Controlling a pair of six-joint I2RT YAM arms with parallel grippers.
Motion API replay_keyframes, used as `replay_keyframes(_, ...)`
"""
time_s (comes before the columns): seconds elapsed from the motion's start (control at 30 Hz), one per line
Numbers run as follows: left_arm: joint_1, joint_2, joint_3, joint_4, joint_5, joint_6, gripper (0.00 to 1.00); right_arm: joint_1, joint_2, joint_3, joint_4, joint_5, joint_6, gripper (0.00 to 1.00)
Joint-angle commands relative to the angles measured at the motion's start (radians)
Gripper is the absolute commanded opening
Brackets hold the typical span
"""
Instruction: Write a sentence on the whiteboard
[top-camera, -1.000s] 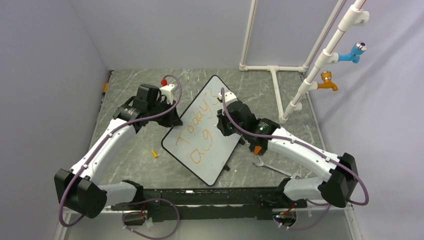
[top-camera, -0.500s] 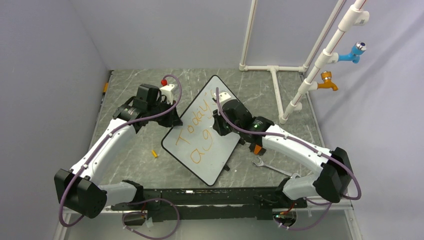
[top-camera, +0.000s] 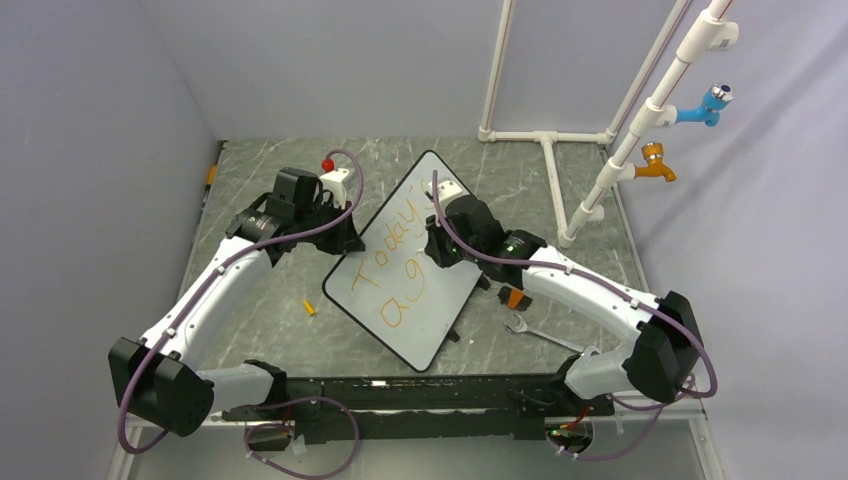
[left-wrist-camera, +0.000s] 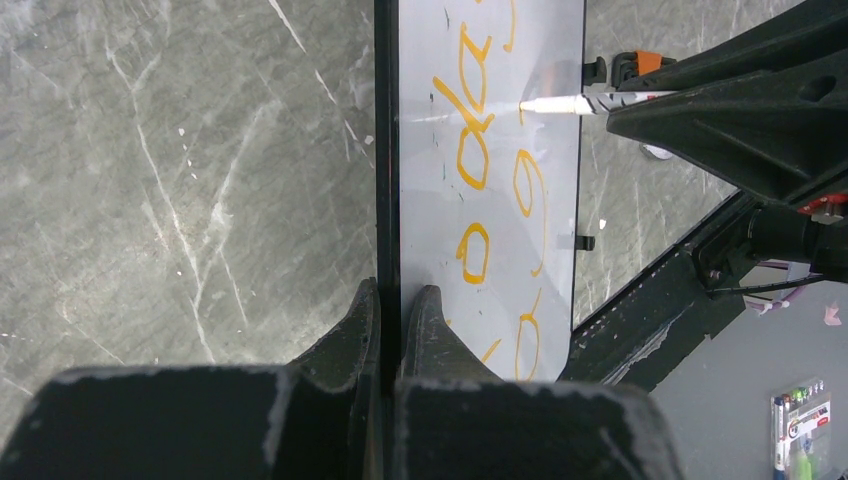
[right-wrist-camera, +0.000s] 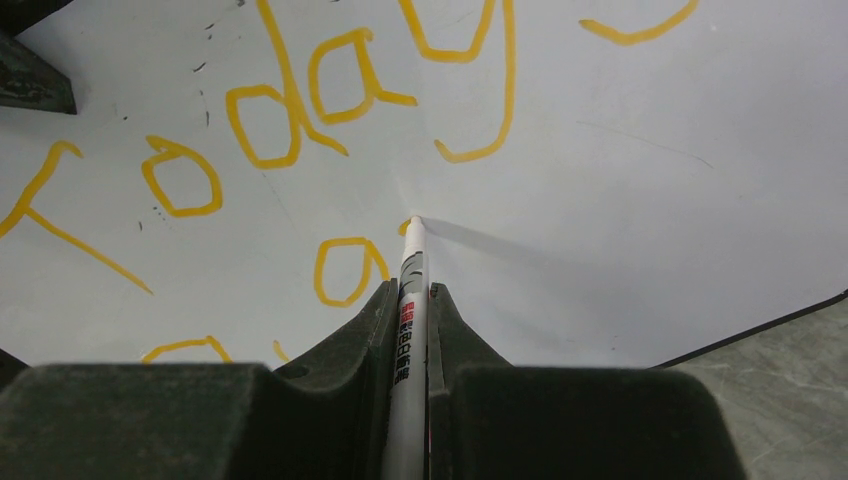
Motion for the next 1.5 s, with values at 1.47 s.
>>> replay_keyframes(1.47,0.002,-0.013,-0.009,-0.006,-0.168,0.101,0.0,-0.026,-0.081,-0.164,-0.012,-0.123,0.026,0.0)
